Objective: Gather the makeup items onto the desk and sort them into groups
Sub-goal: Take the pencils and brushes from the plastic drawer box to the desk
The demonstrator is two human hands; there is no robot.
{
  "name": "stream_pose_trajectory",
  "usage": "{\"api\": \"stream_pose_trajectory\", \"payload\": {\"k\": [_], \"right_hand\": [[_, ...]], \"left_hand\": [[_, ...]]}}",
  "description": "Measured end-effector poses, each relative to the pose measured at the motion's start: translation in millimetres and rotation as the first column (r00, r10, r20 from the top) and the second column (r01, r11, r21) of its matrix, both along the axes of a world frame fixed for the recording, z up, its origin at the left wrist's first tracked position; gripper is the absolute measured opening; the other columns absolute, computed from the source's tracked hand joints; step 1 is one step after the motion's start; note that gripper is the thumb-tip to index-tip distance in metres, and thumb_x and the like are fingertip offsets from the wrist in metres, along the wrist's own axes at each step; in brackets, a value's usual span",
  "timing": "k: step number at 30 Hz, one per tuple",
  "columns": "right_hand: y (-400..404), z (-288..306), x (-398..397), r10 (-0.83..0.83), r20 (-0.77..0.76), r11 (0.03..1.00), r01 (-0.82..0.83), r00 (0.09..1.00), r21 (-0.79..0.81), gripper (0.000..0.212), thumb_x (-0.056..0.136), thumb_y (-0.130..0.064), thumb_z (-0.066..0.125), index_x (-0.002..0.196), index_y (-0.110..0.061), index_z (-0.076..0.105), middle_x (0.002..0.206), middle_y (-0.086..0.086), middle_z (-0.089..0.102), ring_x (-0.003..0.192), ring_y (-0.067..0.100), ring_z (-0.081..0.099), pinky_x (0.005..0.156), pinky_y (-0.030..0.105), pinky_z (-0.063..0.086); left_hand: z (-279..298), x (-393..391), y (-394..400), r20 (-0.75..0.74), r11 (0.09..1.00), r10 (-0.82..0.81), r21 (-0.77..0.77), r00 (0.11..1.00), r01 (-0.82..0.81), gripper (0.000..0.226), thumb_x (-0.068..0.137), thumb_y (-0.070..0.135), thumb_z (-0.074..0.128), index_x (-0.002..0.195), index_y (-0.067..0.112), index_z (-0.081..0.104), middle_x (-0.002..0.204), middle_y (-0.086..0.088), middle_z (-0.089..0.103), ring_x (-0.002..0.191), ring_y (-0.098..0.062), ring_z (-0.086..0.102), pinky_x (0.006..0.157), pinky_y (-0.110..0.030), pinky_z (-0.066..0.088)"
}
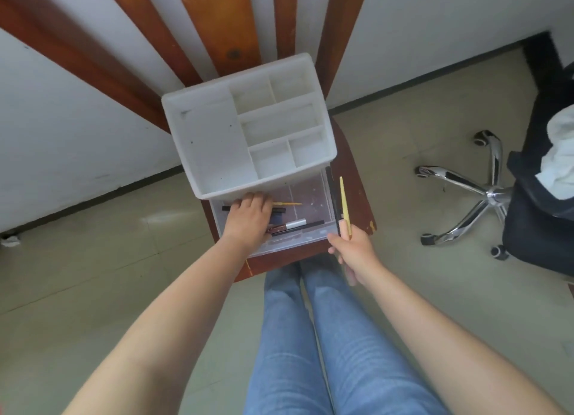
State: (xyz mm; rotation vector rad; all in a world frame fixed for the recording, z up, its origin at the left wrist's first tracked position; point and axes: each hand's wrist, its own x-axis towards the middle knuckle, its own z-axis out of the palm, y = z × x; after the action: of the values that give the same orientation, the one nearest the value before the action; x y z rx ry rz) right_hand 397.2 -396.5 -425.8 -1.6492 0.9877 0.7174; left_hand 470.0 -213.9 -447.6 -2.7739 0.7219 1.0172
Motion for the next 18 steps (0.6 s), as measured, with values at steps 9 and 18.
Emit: {"api": "stream_pose_trajectory", "payload": {"k": [9,18], "right_hand": [[13,6,5,-0.157,-0.026,0.984,0.158,0.987,0.086,0.014,0.088,-0.011,0.054,0.078,-0.018,0.048,0.065,0.005,0.056,0.05,0.011,0.044,0.044,0.019,0.034],[15,-1,7,-0.136,-0.033,0.99,0.137,0.99,0.032,0.017,0.087,-0.012,0.055,0.074,-0.018,0.046,0.061,0.003,0.055,0.052,0.018,0.043,0.039,0.018,0.034]], "left_hand": [[-3,1,-7,-0.074,0.999,-0.047,-0.019,0.996,0.046,0.051,0.088,0.023,0.053,0.132,0.007,0.032,0.132,-0.013,0.04,0.122,-0.031,0.038,0.098,-0.038,0.035],[-4,-2,-4,-0.136,0.994,-0.098,-0.063,0.986,0.09,0.038,0.091,0.006,0.042,0.128,0.003,0.035,0.127,-0.018,0.043,0.114,-0.035,0.043,0.09,-0.038,0.039]]}}
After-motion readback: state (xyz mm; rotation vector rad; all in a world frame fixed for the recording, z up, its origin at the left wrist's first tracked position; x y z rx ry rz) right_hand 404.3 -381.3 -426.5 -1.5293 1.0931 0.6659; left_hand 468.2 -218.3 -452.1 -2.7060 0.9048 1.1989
